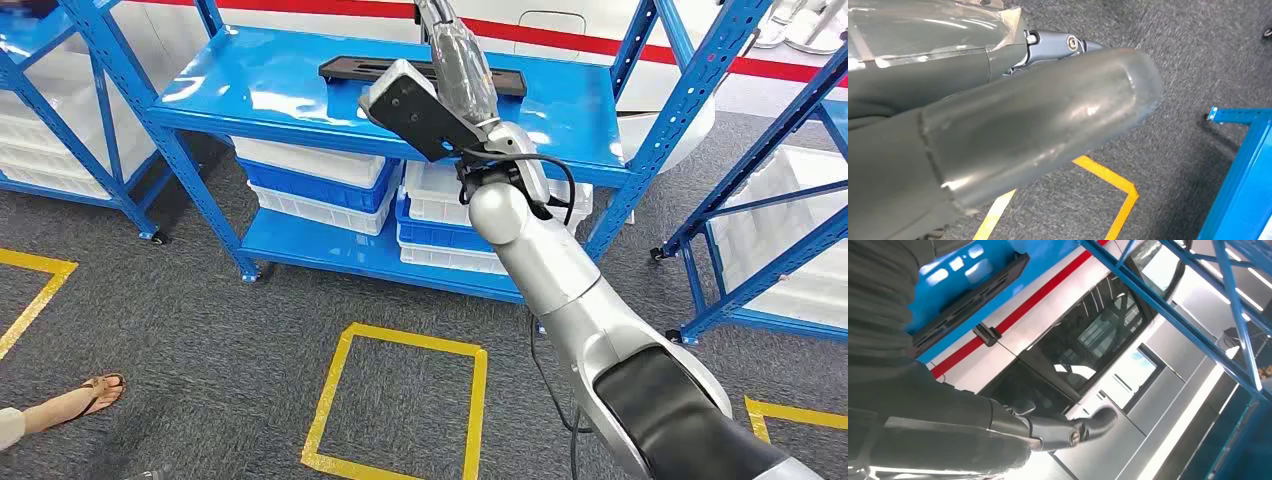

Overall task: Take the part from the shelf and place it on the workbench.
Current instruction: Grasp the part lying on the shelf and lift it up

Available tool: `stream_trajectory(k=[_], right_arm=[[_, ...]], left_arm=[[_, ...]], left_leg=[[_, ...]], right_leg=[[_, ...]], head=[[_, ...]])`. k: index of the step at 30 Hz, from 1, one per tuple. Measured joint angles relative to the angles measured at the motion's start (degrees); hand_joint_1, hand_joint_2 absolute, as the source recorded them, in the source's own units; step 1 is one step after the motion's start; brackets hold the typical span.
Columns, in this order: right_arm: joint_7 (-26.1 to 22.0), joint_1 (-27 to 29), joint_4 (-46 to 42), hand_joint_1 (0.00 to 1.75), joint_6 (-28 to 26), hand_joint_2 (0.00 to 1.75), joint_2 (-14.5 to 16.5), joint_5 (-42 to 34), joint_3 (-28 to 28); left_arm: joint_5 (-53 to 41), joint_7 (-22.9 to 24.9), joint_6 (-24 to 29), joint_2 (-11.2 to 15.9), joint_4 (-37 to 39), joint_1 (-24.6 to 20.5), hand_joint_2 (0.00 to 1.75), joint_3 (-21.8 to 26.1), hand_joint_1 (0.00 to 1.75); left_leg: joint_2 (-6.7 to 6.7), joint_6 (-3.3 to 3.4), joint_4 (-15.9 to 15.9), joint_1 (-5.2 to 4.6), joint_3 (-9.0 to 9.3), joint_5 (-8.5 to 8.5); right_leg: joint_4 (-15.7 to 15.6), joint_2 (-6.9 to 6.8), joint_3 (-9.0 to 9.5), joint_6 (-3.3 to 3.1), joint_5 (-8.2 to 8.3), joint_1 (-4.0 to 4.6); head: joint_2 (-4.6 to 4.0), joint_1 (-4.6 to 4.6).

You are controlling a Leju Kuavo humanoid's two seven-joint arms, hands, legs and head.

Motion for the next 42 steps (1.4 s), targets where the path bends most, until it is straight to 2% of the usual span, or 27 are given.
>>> stream_trajectory(k=[3,4,6,7,8,9,12,14,15,17,18,19,20,22,23,24,26,29,30,32,33,34,35,37,38,40,42], right_arm=[[0.02,0.27,0.18,0.00,0.00,1.75,-0.09,-0.01,0.00],[0.02,0.35,0.25,0.00,0.00,1.75,-0.15,-0.02,-0.01],[0.02,0.37,0.32,0.00,0.00,1.75,-0.22,-0.03,-0.02],[0.02,0.32,0.39,0.00,0.00,1.75,-0.26,-0.04,-0.02],[0.02,0.32,0.44,0.00,0.00,1.75,-0.15,-0.05,0.01],[0.04,0.38,0.54,0.00,0.00,1.75,-0.08,-0.06,0.04],[0.11,0.55,0.72,0.00,-0.02,1.75,0.16,0.04,0.08],[0.11,0.33,0.72,0.00,-0.03,1.75,0.49,0.23,0.10],[0.10,0.24,0.72,0.00,-0.03,1.75,0.73,0.32,0.13],[0.10,0.28,0.73,0.00,-0.02,1.75,1.01,0.40,0.17],[0.11,0.37,0.75,0.00,-0.02,1.75,1.07,0.42,0.19],[0.12,0.44,0.76,0.00,-0.02,1.75,1.09,0.44,0.20],[0.13,0.45,0.78,0.00,-0.02,1.75,1.13,0.46,0.20],[0.13,0.37,0.79,0.00,-0.02,1.75,1.24,0.48,0.19],[0.13,0.31,0.80,0.00,-0.02,1.75,1.28,0.49,0.17],[0.14,0.30,0.82,0.00,-0.02,1.75,1.30,0.50,0.15],[0.19,0.34,0.85,0.00,-0.03,1.75,1.28,0.63,0.09],[0.33,0.40,0.72,0.00,-0.09,1.75,1.19,1.22,-0.06],[0.35,0.42,0.68,0.00,-0.11,1.75,1.10,1.37,-0.11],[0.39,0.78,0.68,0.00,-0.16,1.75,0.82,1.48,-0.18],[0.43,1.16,0.68,0.00,-0.20,1.75,0.68,1.50,-0.22],[0.48,1.57,0.68,0.00,-0.25,1.75,0.50,1.52,-0.29],[0.52,1.89,0.67,0.00,-0.32,1.75,0.35,1.56,-0.39],[0.61,2.16,0.56,0.00,-0.51,1.75,0.14,1.73,-0.58],[0.65,2.21,0.47,0.00,-0.61,1.75,0.05,1.87,-0.65],[0.82,2.46,0.18,0.00,-0.79,1.75,-0.01,2.25,-0.75],[1.04,2.81,-0.15,0.00,-0.88,1.75,-0.04,2.52,-0.98]], left_arm=[[-0.10,-0.01,-0.10,-0.08,0.04,0.02,0.00,0.08,0.00],[-0.16,-0.01,-0.15,-0.11,0.09,0.03,0.00,0.10,0.00],[-0.31,-0.01,-0.22,-0.13,0.22,0.04,0.00,0.14,0.00],[-0.37,-0.01,-0.24,-0.09,0.27,0.03,0.00,0.19,0.00],[-0.41,-0.01,-0.26,-0.03,0.32,0.02,0.00,0.24,0.00],[-0.42,-0.02,-0.28,0.03,0.34,0.01,0.00,0.28,0.00],[-0.45,-0.05,-0.44,0.08,0.38,-0.01,0.00,0.33,0.00],[-0.50,-0.14,-0.65,0.07,0.39,-0.10,0.00,0.33,0.00],[-0.53,-0.19,-0.74,0.08,0.39,-0.15,0.00,0.33,0.00],[-0.62,-0.26,-0.83,0.11,0.40,-0.18,0.00,0.34,0.00],[-0.69,-0.26,-0.86,0.14,0.40,-0.16,0.00,0.35,0.00],[-0.80,-0.26,-0.88,0.16,0.41,-0.14,0.00,0.36,0.00],[-0.91,-0.25,-0.90,0.19,0.42,-0.13,0.00,0.37,0.00],[-1.06,-0.25,-0.94,0.34,0.42,-0.14,0.00,0.38,0.00],[-1.10,-0.26,-0.97,0.43,0.42,-0.15,0.00,0.38,0.00],[-1.14,-0.26,-1.02,0.50,0.43,-0.19,0.00,0.37,0.00],[-1.33,-0.30,-1.21,0.54,0.44,-0.27,0.00,0.37,0.00],[-1.99,-0.34,-1.51,0.46,0.44,-0.36,0.00,0.33,0.00],[-2.15,-0.35,-1.62,0.42,0.44,-0.40,0.00,0.32,0.00],[-2.34,-0.33,-1.87,0.36,0.44,-0.46,0.00,0.32,0.00],[-2.37,-0.32,-1.99,0.32,0.44,-0.47,0.00,0.32,0.00],[-2.41,-0.29,-2.06,0.28,0.45,-0.46,0.00,0.32,0.00],[-2.43,-0.26,-2.11,0.23,0.45,-0.46,0.00,0.32,0.00],[-2.46,-0.20,-2.22,0.14,0.46,-0.47,0.00,0.32,0.00],[-2.46,-0.17,-2.34,0.13,0.46,-0.51,0.00,0.32,0.00],[-2.45,-0.09,-2.66,0.15,0.46,-0.67,0.00,0.33,0.00],[-2.44,0.01,-3.04,0.15,0.45,-0.82,0.00,0.34,0.00]], left_leg=[[-0.09,-0.13,0.04,0.05,0.06,-0.17],[-0.16,-0.33,0.09,0.15,0.17,-0.32],[-0.29,-1.07,0.46,0.48,0.51,-0.93],[-0.31,-1.62,0.86,0.51,0.54,-1.39],[-0.29,-2.12,1.26,0.48,0.50,-1.81],[-0.29,-2.50,1.56,0.41,0.39,-2.11],[-0.30,-3.06,1.84,0.68,0.35,-2.63],[-0.47,-3.35,4.64,0.95,-0.84,-4.18],[-0.65,-3.42,7.89,0.99,-2.53,-5.56],[-0.91,-3.37,16.16,0.91,-7.55,-8.10],[-0.97,-3.21,18.96,0.86,-9.72,-8.33],[-0.99,-2.89,19.58,0.76,-10.95,-7.32],[-1.02,-2.41,17.80,0.57,-10.98,-5.17],[-1.32,-1.10,10.02,-0.02,-8.40,0.02],[-1.47,-0.55,6.67,-0.34,-7.06,1.53],[-1.58,-0.22,4.61,-0.64,-6.17,2.07],[-1.59,-0.04,3.57,-1.02,-5.72,1.66],[-1.47,0.07,1.85,-0.71,-4.37,1.82],[-1.41,0.14,1.28,-0.55,-3.79,1.88],[-1.36,0.33,0.99,-0.56,-3.15,1.60],[-1.37,0.36,1.00,-0.56,-2.90,1.34],[-1.41,0.31,1.01,-0.55,-2.61,1.06],[-1.48,0.19,1.04,-0.53,-2.26,0.74],[-1.57,-0.33,1.26,-0.49,-1.47,-0.11],[-1.58,-0.71,1.50,-0.61,-1.21,-0.65],[-1.53,-1.40,1.85,-0.78,-0.92,-1.50],[-1.44,-1.96,1.80,-0.62,-0.70,-1.99]], right_leg=[[5.33,0.00,-3.62,0.49,-0.67,-0.15],[5.14,-0.02,-4.05,1.01,0.18,-0.32],[-1.53,-0.26,-1.77,2.43,4.08,-0.83],[-5.29,-0.35,-0.09,2.86,5.70,-0.89],[-8.12,-0.33,1.12,2.80,6.77,-0.97],[-9.40,-0.26,1.68,2.42,7.08,-0.95],[-9.28,0.29,1.70,0.84,6.53,-0.81],[-9.24,0.57,2.11,0.06,6.17,-0.80],[-9.26,0.67,2.39,-0.33,5.97,-0.73],[-9.26,0.80,2.83,-0.95,5.55,-0.31],[-9.25,0.90,3.06,-1.23,5.34,-0.06],[-9.26,1.01,3.37,-1.51,5.12,0.19],[-9.27,1.14,3.74,-1.74,4.88,0.42],[-9.33,1.40,4.54,-1.95,4.35,0.72],[-9.37,1.53,4.76,-1.88,4.13,0.88],[-9.43,1.62,4.82,-1.72,3.96,0.93],[-9.67,1.72,4.76,-1.24,3.77,0.90],[-8.56,1.26,4.18,-0.56,2.97,0.99],[-6.20,1.02,2.93,-0.53,2.14,1.01],[1.21,0.79,-1.37,-0.54,0.02,0.83],[4.40,0.78,-3.54,-0.36,-0.58,0.73],[5.78,0.75,-4.90,0.06,-0.33,0.60],[5.05,0.70,-5.20,0.64,0.79,0.44],[-2.38,0.21,-2.81,1.92,5.03,-0.04],[-6.11,-0.06,-1.20,2.14,6.75,-0.12],[-9.92,-0.33,0.55,1.46,8.15,-0.10],[-9.93,-0.07,0.83,0.26,7.78,0.02]], head=[[0.00,-0.01],[0.00,-0.02],[0.00,0.01],[0.00,0.03],[0.00,-0.01],[0.00,-0.06],[0.00,-0.25],[0.00,-0.31],[0.00,-0.35],[0.00,-0.45],[0.00,-0.47],[0.00,-0.47],[0.00,-0.46],[0.00,-0.43],[0.00,-0.41],[0.00,-0.43],[0.00,-0.49],[-0.01,-0.43],[-0.01,-0.39],[0.00,-0.33],[0.00,-0.33],[0.00,-0.33],[0.00,-0.32],[0.00,-0.31],[0.00,-0.32],[0.00,-0.39],[0.00,-0.42]])
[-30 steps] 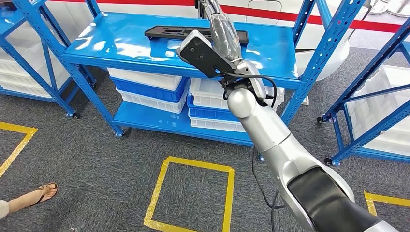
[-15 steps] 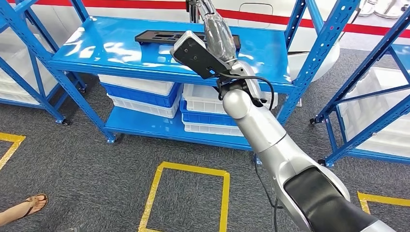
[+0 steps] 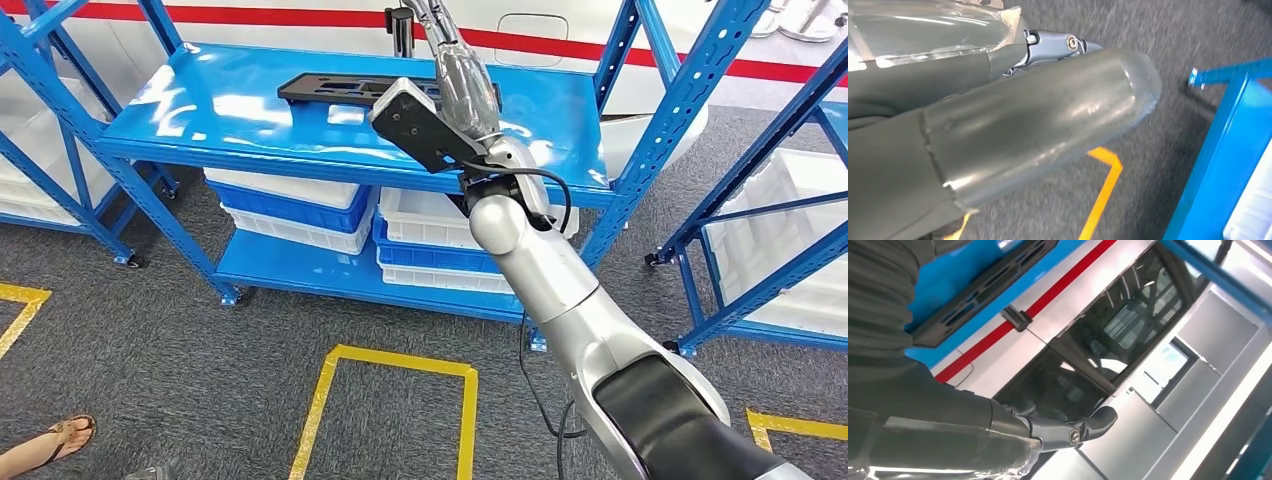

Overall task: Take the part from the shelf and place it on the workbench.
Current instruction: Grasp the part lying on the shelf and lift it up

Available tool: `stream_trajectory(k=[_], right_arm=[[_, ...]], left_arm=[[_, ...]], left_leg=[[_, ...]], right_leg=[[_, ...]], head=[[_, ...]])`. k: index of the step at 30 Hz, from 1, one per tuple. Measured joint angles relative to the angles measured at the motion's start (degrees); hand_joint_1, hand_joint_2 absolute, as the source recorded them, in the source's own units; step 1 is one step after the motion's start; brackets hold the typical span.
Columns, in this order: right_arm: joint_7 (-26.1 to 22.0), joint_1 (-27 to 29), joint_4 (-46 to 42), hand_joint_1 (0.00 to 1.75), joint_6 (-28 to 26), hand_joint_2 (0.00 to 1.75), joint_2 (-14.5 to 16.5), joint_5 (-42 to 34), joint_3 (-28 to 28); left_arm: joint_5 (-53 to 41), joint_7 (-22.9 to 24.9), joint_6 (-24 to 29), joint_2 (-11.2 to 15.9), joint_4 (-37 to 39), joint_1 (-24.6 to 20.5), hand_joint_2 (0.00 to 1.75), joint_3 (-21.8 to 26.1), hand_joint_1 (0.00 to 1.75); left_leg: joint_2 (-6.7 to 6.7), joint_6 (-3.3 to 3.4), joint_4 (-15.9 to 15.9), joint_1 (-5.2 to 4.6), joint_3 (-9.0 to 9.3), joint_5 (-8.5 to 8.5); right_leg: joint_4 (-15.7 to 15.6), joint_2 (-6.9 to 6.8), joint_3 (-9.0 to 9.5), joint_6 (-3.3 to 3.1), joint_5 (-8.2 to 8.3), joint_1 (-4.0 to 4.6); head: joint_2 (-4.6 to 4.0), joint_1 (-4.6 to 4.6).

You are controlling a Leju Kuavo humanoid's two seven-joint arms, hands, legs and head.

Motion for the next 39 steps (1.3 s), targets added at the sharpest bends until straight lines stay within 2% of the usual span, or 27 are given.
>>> stream_trajectory(k=[2,3,4,6,7,8,9,10,11,12,13,16,17,18,20,22,23,24,26,28,30,32,33,35,37,38,39], right_arm=[[0.10,0.17,-0.50,0.00,-0.04,1.75,-0.01,0.18,-0.25],[0.13,0.19,-0.76,0.00,-0.07,1.75,0.04,0.29,-0.31],[0.17,0.28,-0.94,0.00,-0.09,1.75,0.08,0.44,-0.34],[0.29,0.70,-1.04,0.00,-0.06,1.75,0.10,0.76,-0.39],[0.37,1.02,-1.06,0.00,0.02,1.75,0.09,0.92,-0.42],[0.42,1.31,-1.11,0.00,0.09,1.75,0.09,1.07,-0.45],[0.47,1.53,-1.18,0.00,0.16,1.75,0.08,1.23,-0.50],[0.53,1.65,-1.29,0.00,0.21,1.75,0.08,1.34,-0.55],[0.59,1.69,-1.39,0.00,0.22,1.75,0.06,1.46,-0.62],[0.65,1.67,-1.48,0.00,0.26,1.75,0.03,1.55,-0.73],[0.75,1.71,-1.59,0.00,0.29,1.75,-0.03,1.59,-0.87],[0.91,2.23,-1.90,0.00,0.36,1.75,-0.31,1.63,-1.46],[0.91,2.38,-2.01,0.00,0.36,1.75,-0.43,1.68,-1.67],[0.91,2.45,-2.12,0.00,0.37,1.75,-0.56,1.73,-1.84],[0.91,2.71,-2.19,0.00,0.47,1.75,-0.87,1.80,-2.04],[0.92,3.29,-2.19,0.00,0.65,1.75,-1.21,1.80,-2.19],[0.93,3.58,-2.19,0.00,0.73,1.75,-1.38,1.80,-2.31],[0.93,3.74,-2.19,0.00,0.80,1.75,-1.47,1.81,-2.43],[0.92,3.85,-2.22,0.00,0.92,1.75,-1.58,1.85,-2.63],[0.92,3.84,-2.29,0.00,1.09,1.75,-1.58,1.86,-2.75],[0.91,3.87,-2.39,0.00,1.23,1.75,-1.55,1.82,-2.86],[0.87,3.84,-2.59,0.00,1.27,1.75,-1.49,1.85,-2.93],[0.85,3.74,-2.67,0.00,1.28,1.75,-1.40,1.88,-2.94],[0.82,3.58,-2.78,0.00,1.32,1.75,-1.15,1.94,-2.90],[0.81,3.72,-2.78,0.00,1.37,1.75,-1.03,1.96,-2.86],[0.81,3.82,-2.78,0.00,1.38,1.75,-1.01,1.96,-2.84],[0.81,3.89,-2.78,0.00,1.38,1.75,-1.00,1.96,-2.84]], left_arm=[[0.00,0.06,-0.21,-0.04,-0.01,-0.10,0.00,-0.01,0.00],[-0.01,0.08,-0.25,-0.06,-0.02,-0.16,0.00,-0.02,0.00],[-0.01,0.11,-0.27,-0.09,-0.01,-0.19,0.00,-0.02,0.00],[-0.02,0.15,-0.34,-0.09,0.00,-0.18,0.00,-0.02,0.00],[-0.02,0.17,-0.42,-0.09,0.01,-0.14,0.00,-0.01,0.00],[-0.02,0.19,-0.53,-0.08,0.01,-0.12,0.00,0.01,0.00],[-0.02,0.19,-0.65,-0.07,0.01,-0.11,0.00,0.02,0.00],[-0.02,0.20,-0.75,-0.04,0.01,-0.11,0.00,0.02,0.00],[-0.02,0.20,-0.82,0.02,0.01,-0.14,0.00,0.02,0.00],[-0.08,0.21,-0.88,0.06,0.02,-0.19,0.00,0.01,0.00],[-0.16,0.24,-0.91,0.09,0.03,-0.27,0.00,0.01,0.00],[-0.42,0.31,-0.93,0.07,0.05,-0.39,0.00,0.01,0.00],[-0.46,0.32,-0.93,0.06,0.05,-0.38,0.00,0.01,0.00],[-0.51,0.33,-0.93,0.05,0.05,-0.41,0.00,0.02,0.00],[-0.55,0.34,-0.92,0.05,0.05,-0.51,0.00,0.03,0.00],[-0.55,0.34,-0.92,0.04,0.09,-0.51,0.00,0.04,0.00],[-0.54,0.34,-0.92,0.03,0.13,-0.44,0.00,0.04,0.00],[-0.52,0.33,-0.93,0.01,0.18,-0.38,0.00,0.05,0.00],[-0.45,0.30,-0.92,0.01,0.26,-0.32,0.00,0.07,0.00],[-0.38,0.24,-0.92,0.06,0.31,-0.36,0.00,0.13,0.00],[-0.29,0.18,-0.92,0.10,0.34,-0.36,0.00,0.18,0.00],[-0.16,0.14,-0.92,0.18,0.35,-0.34,0.00,0.20,0.00],[-0.09,0.12,-0.92,0.21,0.36,-0.36,0.00,0.22,0.00],[0.02,0.11,-0.92,0.24,0.38,-0.41,0.00,0.23,0.00],[0.07,0.11,-0.93,0.24,0.39,-0.33,0.00,0.25,0.00],[0.08,0.11,-0.93,0.24,0.40,-0.26,0.00,0.27,0.00],[0.09,0.11,-0.93,0.25,0.40,-0.22,0.00,0.29,0.00]], left_leg=[[0.07,-0.58,1.24,0.32,-0.40,-0.96],[0.08,-0.86,3.42,0.44,-1.40,-1.95],[0.07,-1.08,6.84,0.51,-3.21,-3.24],[0.07,-1.35,14.70,0.57,-8.12,-5.51],[0.07,-1.33,16.91,0.57,-10.08,-5.46],[0.07,-1.20,16.97,0.57,-10.97,-4.28],[0.06,-0.94,14.76,0.55,-10.65,-2.03],[0.04,-0.56,10.78,0.51,-9.28,0.78],[-0.01,-0.14,6.89,0.37,-7.66,2.80],[-0.04,0.28,3.62,0.15,-6.15,4.02],[-0.03,0.60,1.66,-0.12,-5.18,4.40],[0.04,1.41,0.04,-0.51,-3.87,3.90],[-0.01,1.72,-0.45,-0.45,-3.28,3.89],[-0.05,2.03,-0.81,-0.39,-2.66,3.83],[-0.11,2.49,-1.15,-0.33,-1.88,3.53],[-0.22,2.67,-1.14,-0.34,-1.33,2.96],[-0.31,2.62,-1.13,-0.33,-0.97,2.59],[-0.39,2.48,-1.12,-0.33,-0.51,2.21],[-0.45,2.02,-1.09,-0.37,0.57,1.27],[-0.43,1.36,-1.05,-0.54,1.15,0.37],[-0.35,0.75,-0.74,-0.64,1.34,-0.07],[-0.27,0.22,0.35,-0.46,1.26,-0.55],[-0.24,-0.06,1.99,-0.33,0.54,-1.02],[-0.19,-0.70,8.36,-0.07,-3.10,-2.96],[-0.17,-1.16,14.95,0.12,-7.93,-5.29],[-0.16,-1.22,16.07,0.16,-9.49,-5.32],[-0.15,-1.14,14.99,0.18,-9.92,-4.01]], right_leg=[[-0.07,0.23,0.57,-0.98,-0.41,-0.19],[-0.12,0.31,0.98,-1.47,-0.64,-0.35],[-0.13,0.36,1.35,-1.93,-0.92,-0.33],[-0.13,0.46,2.01,-2.45,-1.54,-0.17],[-0.13,0.57,2.38,-2.52,-1.89,-0.07],[-0.13,0.70,2.82,-2.47,-2.25,0.00],[-0.13,0.83,3.37,-2.38,-2.66,0.06],[-0.17,0.92,3.96,-2.26,-3.08,0.10],[-0.24,0.99,4.47,-2.08,-3.49,0.18],[-0.33,1.05,4.79,-1.85,-3.83,0.29],[-0.52,1.08,4.95,-1.56,-4.02,0.35],[-0.14,0.98,5.18,-0.21,-3.86,0.66],[0.75,0.89,4.92,0.09,-4.07,0.75],[2.52,0.81,4.01,0.11,-4.70,0.71],[8.93,0.72,0.14,-0.15,-6.63,0.60],[14.66,0.71,-4.27,0.12,-8.01,0.51],[15.05,0.70,-5.40,0.61,-7.64,0.47],[13.20,0.67,-5.33,1.19,-6.22,0.42],[5.32,0.38,-2.89,2.13,-1.58,0.22],[-0.33,0.02,-0.74,1.24,0.69,0.40],[-1.24,0.04,-0.10,-0.52,0.55,0.62],[-1.38,0.17,0.80,-1.51,0.61,0.32],[-1.42,0.20,1.38,-1.96,0.37,0.20],[-1.48,0.25,2.26,-2.70,-0.29,0.17],[-1.48,0.38,3.02,-2.95,-1.06,0.31],[-1.47,0.46,3.51,-2.90,-1.51,0.36],[-1.47,0.54,4.11,-2.82,-1.97,0.39]], head=[[0.00,-0.03],[0.00,-0.07],[0.00,-0.12],[0.00,-0.15],[0.00,-0.16],[0.00,-0.15],[0.00,-0.15],[0.00,-0.15],[0.00,-0.12],[0.00,-0.13],[0.00,-0.13],[0.00,-0.15],[0.00,-0.13],[0.00,-0.12],[0.00,-0.08],[0.00,-0.07],[0.00,-0.07],[0.00,-0.06],[-0.01,-0.03],[-0.01,-0.08],[0.00,-0.18],[0.00,-0.21],[0.00,-0.26],[0.00,-0.32],[0.00,-0.36],[0.00,-0.36],[0.00,-0.35]])
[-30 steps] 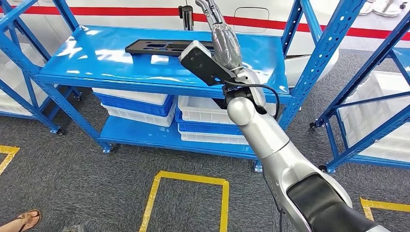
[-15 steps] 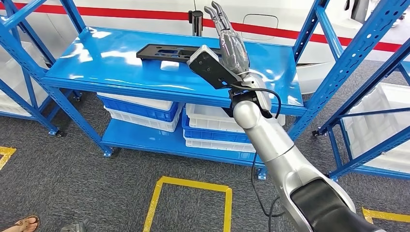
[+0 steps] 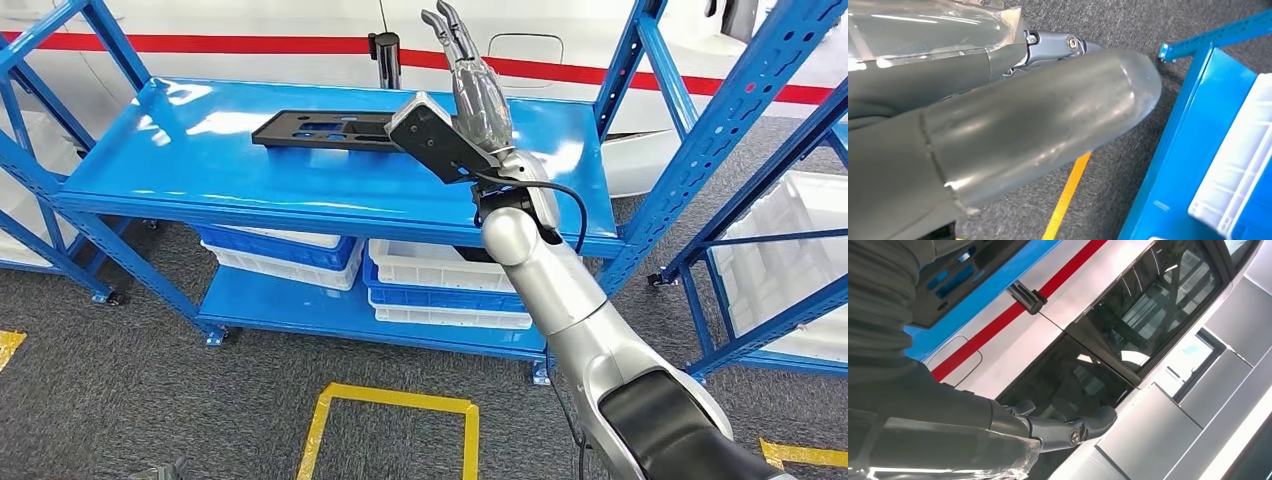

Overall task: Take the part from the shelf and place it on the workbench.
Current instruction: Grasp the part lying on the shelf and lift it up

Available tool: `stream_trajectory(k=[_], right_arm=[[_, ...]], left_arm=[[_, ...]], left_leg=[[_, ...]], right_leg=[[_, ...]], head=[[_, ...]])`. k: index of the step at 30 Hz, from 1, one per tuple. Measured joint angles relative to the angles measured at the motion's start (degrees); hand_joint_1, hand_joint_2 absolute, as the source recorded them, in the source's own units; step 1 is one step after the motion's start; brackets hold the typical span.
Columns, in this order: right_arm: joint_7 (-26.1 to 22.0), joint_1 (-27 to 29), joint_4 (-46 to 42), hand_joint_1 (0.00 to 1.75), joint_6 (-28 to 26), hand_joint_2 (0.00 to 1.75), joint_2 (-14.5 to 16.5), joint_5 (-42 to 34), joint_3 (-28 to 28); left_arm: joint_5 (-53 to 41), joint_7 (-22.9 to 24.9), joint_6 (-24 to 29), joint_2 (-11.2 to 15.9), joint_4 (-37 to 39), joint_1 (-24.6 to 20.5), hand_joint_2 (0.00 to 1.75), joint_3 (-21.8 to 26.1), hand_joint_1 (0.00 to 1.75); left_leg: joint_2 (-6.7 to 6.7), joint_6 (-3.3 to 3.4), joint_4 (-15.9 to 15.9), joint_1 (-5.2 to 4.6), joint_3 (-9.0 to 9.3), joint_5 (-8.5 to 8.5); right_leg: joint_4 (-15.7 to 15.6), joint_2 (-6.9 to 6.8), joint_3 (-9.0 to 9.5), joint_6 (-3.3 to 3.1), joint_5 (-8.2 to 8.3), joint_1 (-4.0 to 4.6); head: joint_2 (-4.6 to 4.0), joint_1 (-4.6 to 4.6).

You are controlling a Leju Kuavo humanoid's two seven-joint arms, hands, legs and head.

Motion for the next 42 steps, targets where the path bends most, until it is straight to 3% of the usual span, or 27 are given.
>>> stream_trajectory(k=[3,5,9,10,13,14,15,16,18,19,20,22,24,26,28,29,30,31,33,35,37,42], right_arm=[[0.00,-0.03,-0.01,0.00,0.00,1.75,0.12,0.01,0.02],[0.01,-0.09,-0.02,0.00,0.01,1.75,0.19,0.02,0.02],[0.02,-0.16,-0.20,0.00,0.01,1.75,0.22,0.16,-0.02],[0.02,-0.27,-0.27,0.00,0.01,1.75,0.21,0.23,-0.05],[0.06,-0.01,-0.33,0.00,0.03,1.75,0.12,0.55,-0.08],[0.09,0.23,-0.33,0.00,0.05,1.75,0.05,0.64,-0.08],[0.11,0.42,-0.33,0.00,0.09,1.75,-0.04,0.69,-0.10],[0.14,0.51,-0.33,0.00,0.12,1.75,-0.13,0.74,-0.12],[0.14,0.57,-0.32,0.00,0.18,1.75,-0.35,0.80,-0.16],[0.14,0.58,-0.31,0.00,0.23,1.75,-0.44,0.82,-0.17],[0.14,0.59,-0.32,0.00,0.32,1.75,-0.51,0.84,-0.16],[0.12,0.54,-0.36,0.00,0.50,1.75,-0.60,0.84,-0.19],[0.10,0.48,-0.48,0.00,0.58,1.75,-0.63,0.85,-0.22],[0.10,0.43,-0.59,0.00,0.63,1.75,-0.58,0.86,-0.19],[0.09,0.54,-0.61,0.00,0.67,1.75,-0.51,0.87,-0.13],[0.10,0.69,-0.61,0.00,0.68,1.75,-0.50,0.87,-0.11],[0.12,0.84,-0.61,0.00,0.68,1.75,-0.49,0.87,-0.10],[0.14,0.96,-0.62,0.00,0.68,1.75,-0.49,0.88,-0.10],[0.17,1.05,-0.64,0.00,0.68,1.75,-0.48,0.91,-0.10],[0.21,1.03,-0.67,0.00,0.68,1.75,-0.49,0.91,-0.13],[0.28,1.20,-0.69,0.00,0.70,1.75,-0.52,0.83,-0.19],[0.28,1.39,-0.80,0.00,0.82,1.75,-0.80,0.67,-0.45]], left_arm=[[-0.01,0.01,0.00,0.08,0.01,-0.01,0.00,0.08,0.00],[-0.04,0.03,-0.01,0.13,0.02,-0.14,0.00,0.13,0.00],[-0.07,0.08,-0.08,0.04,0.02,-0.32,0.00,0.22,0.00],[-0.09,0.10,-0.11,0.00,0.02,-0.42,0.00,0.25,0.00],[-0.32,0.30,-0.15,-0.08,0.03,-0.62,0.00,0.31,0.00],[-0.43,0.39,-0.14,-0.12,0.03,-0.59,0.00,0.31,0.00],[-0.52,0.44,-0.14,-0.19,0.04,-0.55,0.00,0.32,0.00],[-0.58,0.49,-0.13,-0.25,0.04,-0.52,0.00,0.32,0.00],[-0.63,0.51,-0.13,-0.37,0.05,-0.53,0.00,0.32,0.00],[-0.63,0.54,-0.13,-0.39,0.08,-0.58,0.00,0.33,0.00],[-0.66,0.57,-0.11,-0.40,0.10,-0.63,0.00,0.34,0.00],[-0.84,0.64,0.04,-0.40,0.13,-0.69,0.00,0.37,0.00],[-1.08,0.65,0.40,-0.34,0.12,-0.72,0.00,0.39,0.00],[-1.21,0.64,0.70,-0.31,0.12,-0.78,0.00,0.39,0.00],[-1.25,0.64,0.79,-0.34,0.13,-0.75,0.00,0.39,0.00],[-1.25,0.65,0.80,-0.34,0.13,-0.69,0.00,0.39,0.00],[-1.28,0.66,0.81,-0.34,0.13,-0.63,0.00,0.40,0.00],[-1.34,0.67,0.81,-0.33,0.13,-0.61,0.00,0.40,0.00],[-1.54,0.69,0.81,-0.29,0.15,-0.60,0.00,0.41,0.00],[-1.70,0.82,0.81,-0.22,0.23,-0.66,0.00,0.40,0.00],[-1.82,1.15,0.77,-0.19,0.37,-0.67,0.00,0.37,0.00],[-4.20,5.18,1.81,-0.24,1.11,-0.60,0.00,-0.38,0.00]], left_leg=[[0.03,0.86,-11.04,-0.18,3.32,7.67],[0.00,1.61,-15.01,-0.60,4.98,9.06],[-0.02,2.99,-16.30,-0.80,7.05,8.81],[-0.04,3.26,-16.58,-0.71,7.62,8.77],[-0.13,3.77,-16.83,-0.67,8.45,8.03],[-0.23,3.79,-16.82,-0.67,8.76,7.66],[-0.34,3.74,-16.80,-0.67,9.17,7.25],[-0.47,3.62,-16.77,-0.67,9.75,6.76],[-0.60,3.19,-16.65,-0.74,11.00,5.63],[-0.65,2.92,-16.58,-0.83,11.42,5.09],[-0.64,2.62,-16.53,-0.92,11.60,4.66],[-0.62,2.07,-16.08,-1.00,11.74,4.20],[-0.42,1.52,-14.38,-0.83,11.23,3.66],[-0.21,0.85,-9.13,-0.53,8.31,2.09],[-0.11,0.25,-1.67,-0.24,3.41,-0.46],[-0.07,0.09,0.66,-0.13,1.33,-1.11],[-0.04,0.04,1.17,-0.06,0.10,-0.68],[-0.02,0.15,-0.64,-0.03,0.04,1.17],[-0.01,0.75,-8.47,-0.09,2.36,6.97],[0.13,1.46,-14.47,-0.44,4.66,9.80],[0.20,1.81,-15.71,-0.75,5.37,9.72],[-0.26,1.58,-16.08,-1.20,5.60,10.05]], right_leg=[[-0.11,0.12,1.92,0.45,-1.43,0.12],[-0.33,0.19,2.54,1.00,-2.04,0.25],[1.62,0.19,2.44,2.29,-2.49,0.87],[3.91,0.15,1.17,2.27,-3.02,0.83],[14.53,0.11,-6.00,1.96,-6.08,0.69],[16.37,0.11,-7.90,2.07,-6.80,0.68],[16.24,0.10,-8.84,2.44,-6.60,0.68],[13.70,0.08,-8.55,3.14,-5.03,0.64],[5.27,-0.15,-6.15,4.42,0.23,0.50],[1.93,-0.33,-5.04,4.26,1.98,0.51],[0.15,-0.46,-4.30,3.71,3.08,0.61],[-0.33,-0.47,-3.64,2.02,3.01,0.69],[-0.49,-0.37,-2.77,1.11,2.88,0.36],[-0.61,-0.33,-1.77,0.33,2.32,0.17],[-0.59,-0.28,-1.05,-0.20,1.60,0.23],[-0.58,-0.23,-0.67,-0.27,1.23,0.27],[-0.58,-0.16,-0.21,-0.22,0.81,0.29],[-0.58,-0.09,0.35,-0.12,0.37,0.30],[-0.63,-0.02,1.56,0.16,-0.56,0.32],[-0.67,0.04,2.11,0.59,-1.21,0.51],[-0.61,0.09,2.09,1.05,-1.55,0.75],[-0.76,-0.01,2.33,1.52,-1.63,1.23]], head=[[0.00,0.03],[0.00,0.02],[-0.01,0.07],[-0.01,0.10],[-0.02,0.14],[-0.02,0.16],[-0.02,0.19],[-0.02,0.20],[-0.02,0.23],[-0.02,0.24],[-0.02,0.24],[-0.01,0.18],[-0.02,0.12],[-0.02,0.04],[-0.02,-0.01],[-0.02,0.00],[-0.02,0.00],[-0.02,0.00],[-0.02,0.03],[-0.02,0.02],[-0.02,0.00],[-0.02,0.08]])
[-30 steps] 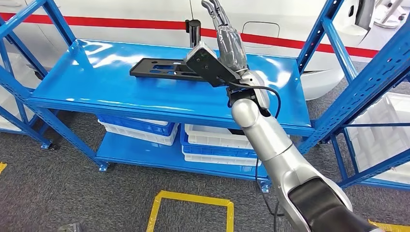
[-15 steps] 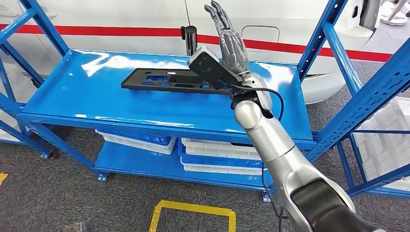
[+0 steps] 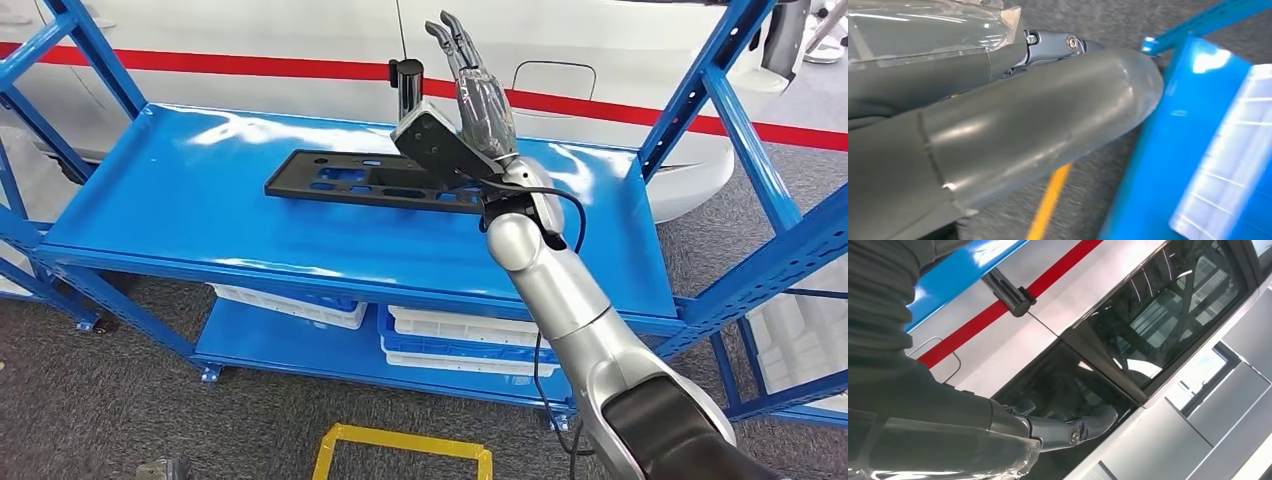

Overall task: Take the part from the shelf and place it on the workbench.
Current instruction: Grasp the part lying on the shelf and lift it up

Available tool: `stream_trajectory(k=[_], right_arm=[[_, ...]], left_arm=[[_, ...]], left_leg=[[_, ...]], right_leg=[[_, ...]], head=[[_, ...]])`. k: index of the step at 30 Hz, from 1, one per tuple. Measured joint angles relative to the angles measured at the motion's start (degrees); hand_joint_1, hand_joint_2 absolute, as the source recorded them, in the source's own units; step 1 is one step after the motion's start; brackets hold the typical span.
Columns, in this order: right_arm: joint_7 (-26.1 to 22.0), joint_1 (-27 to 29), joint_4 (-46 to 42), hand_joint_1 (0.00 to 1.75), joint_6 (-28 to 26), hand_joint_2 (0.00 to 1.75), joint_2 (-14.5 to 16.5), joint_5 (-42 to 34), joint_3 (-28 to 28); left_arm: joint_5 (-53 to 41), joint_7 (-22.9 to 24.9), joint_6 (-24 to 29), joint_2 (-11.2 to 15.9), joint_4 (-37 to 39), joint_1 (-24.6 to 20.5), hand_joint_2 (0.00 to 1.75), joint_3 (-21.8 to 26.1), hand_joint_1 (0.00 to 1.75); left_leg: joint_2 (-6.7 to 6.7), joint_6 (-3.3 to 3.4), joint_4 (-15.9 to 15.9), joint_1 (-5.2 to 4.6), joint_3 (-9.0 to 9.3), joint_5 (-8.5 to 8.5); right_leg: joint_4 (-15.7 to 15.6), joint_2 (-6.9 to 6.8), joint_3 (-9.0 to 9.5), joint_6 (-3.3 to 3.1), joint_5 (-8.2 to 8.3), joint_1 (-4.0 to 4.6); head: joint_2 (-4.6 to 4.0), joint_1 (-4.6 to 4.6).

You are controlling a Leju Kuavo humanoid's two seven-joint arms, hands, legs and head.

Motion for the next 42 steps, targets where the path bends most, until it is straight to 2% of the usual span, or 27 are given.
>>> stream_trajectory(k=[3,5,8,12,17,19,24,32,42], right_arm=[[-0.01,0.14,-0.01,0.00,0.07,1.75,-0.05,0.01,-0.02],[-0.04,0.37,-0.03,0.00,0.07,1.75,-0.10,0.01,-0.04],[-0.14,0.89,-0.26,0.00,0.04,1.75,-0.25,0.00,-0.10],[-0.20,1.44,-0.49,0.00,-0.03,1.75,-0.52,-0.13,-0.13],[-0.54,2.25,-0.90,0.00,-0.10,1.75,-0.98,-0.45,-0.06],[-0.95,2.95,-1.25,0.00,-0.10,1.75,-1.23,-0.26,0.05],[-1.07,5.21,-2.23,0.00,0.65,1.75,-1.96,3.25,1.55],[1.11,7.73,-0.39,0.00,1.09,1.75,-2.31,12.47,7.67],[1.88,8.01,4.66,0.00,-0.42,1.75,-1.02,13.77,8.23]], left_arm=[[-1.78,5.79,0.73,0.20,1.20,0.36,0.00,-0.73,0.00],[-2.49,11.61,2.23,0.53,2.25,0.87,0.00,-1.14,0.00],[-2.12,19.82,4.84,1.09,3.82,2.55,0.00,-1.09,0.00],[-3.25,28.45,7.55,1.76,5.36,5.18,0.00,-0.86,0.00],[-6.83,40.48,8.22,2.05,6.60,6.70,0.00,-1.70,0.00],[-7.65,43.45,8.16,2.09,6.87,6.91,0.00,-2.23,0.00],[-8.67,44.48,7.99,2.20,7.06,7.01,0.00,-3.04,0.00],[-9.81,39.32,8.22,2.63,7.06,6.81,0.00,-3.98,0.00],[-7.71,35.43,9.66,2.41,7.06,6.72,0.00,-2.97,0.00]], left_leg=[[-0.11,0.47,-0.03,-0.31,-0.01,-0.33],[-0.10,0.61,-0.04,-0.39,0.01,-0.42],[-0.08,0.69,-0.03,-0.46,0.03,-0.44],[-0.13,0.78,0.03,-0.51,0.06,-0.41],[-0.14,0.87,0.04,-0.48,0.12,-0.40],[-0.14,0.88,0.04,-0.46,0.15,-0.39],[-0.12,0.88,0.04,-0.35,0.18,-0.39],[-0.13,0.84,0.02,-0.11,0.19,-0.40],[-0.12,0.83,0.03,-0.10,0.21,-0.39]], right_leg=[[-0.66,-0.06,0.31,0.32,-0.40,0.02],[-0.79,-0.06,0.37,0.36,-0.43,0.00],[-0.86,-0.05,0.37,0.38,-0.41,-0.10],[-0.88,-0.07,0.32,0.44,-0.37,-0.32],[-0.88,-0.11,0.34,0.48,-0.34,-0.38],[-0.88,-0.11,0.37,0.50,-0.33,-0.37],[-0.87,-0.12,0.44,0.52,-0.32,-0.34],[-0.87,-0.12,0.46,0.48,-0.35,-0.25],[-0.87,-0.12,0.48,0.48,-0.35,-0.16]], head=[[0.00,0.01],[0.00,0.02],[0.00,0.00],[0.00,0.00],[0.00,0.00],[0.00,0.00],[0.00,0.00],[0.00,0.00],[0.00,0.00]])
